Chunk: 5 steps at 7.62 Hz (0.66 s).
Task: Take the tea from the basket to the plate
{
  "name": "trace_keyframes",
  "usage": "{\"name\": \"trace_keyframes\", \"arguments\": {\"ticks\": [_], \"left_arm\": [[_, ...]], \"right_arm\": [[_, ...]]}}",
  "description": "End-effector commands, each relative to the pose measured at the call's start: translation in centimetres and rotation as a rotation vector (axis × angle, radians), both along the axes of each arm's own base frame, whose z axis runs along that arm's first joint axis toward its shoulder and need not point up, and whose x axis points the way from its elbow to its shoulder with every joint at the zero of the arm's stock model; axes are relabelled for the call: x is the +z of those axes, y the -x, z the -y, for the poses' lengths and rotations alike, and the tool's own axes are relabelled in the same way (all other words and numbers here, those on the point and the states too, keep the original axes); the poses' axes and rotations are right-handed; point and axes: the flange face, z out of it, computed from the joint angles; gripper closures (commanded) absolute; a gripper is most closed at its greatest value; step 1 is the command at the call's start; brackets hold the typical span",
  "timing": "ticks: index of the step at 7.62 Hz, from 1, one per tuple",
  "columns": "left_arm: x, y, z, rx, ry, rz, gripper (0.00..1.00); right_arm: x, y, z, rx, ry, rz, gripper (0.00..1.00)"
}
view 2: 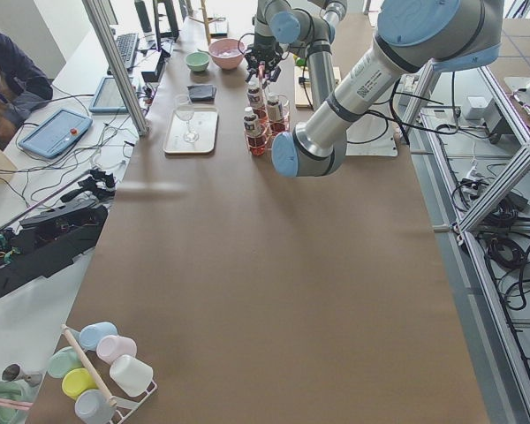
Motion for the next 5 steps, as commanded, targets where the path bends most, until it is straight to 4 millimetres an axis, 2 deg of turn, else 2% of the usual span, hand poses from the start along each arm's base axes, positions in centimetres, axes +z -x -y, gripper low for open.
{"name": "trace_keyframes", "arguments": {"ticks": [1, 2, 5], "left_arm": [[0.0, 0.0, 0.0, 0.0, 0.001, -0.001, 1.0], [0.0, 0.1, -0.1, 0.0, 0.0, -0.002, 1.0], [0.0, 0.0, 0.0, 0.0, 0.001, -0.001, 1.0]], "right_arm": [[-0.1, 0.2, 0.3, 0.009, -0.043, -0.037, 1.0], [0.0, 0.3, 0.4, 0.01, -0.04, -0.04, 1.0], [-0.4, -1.2, 1.8, 0.034, -0.038, -0.035, 1.0]]}}
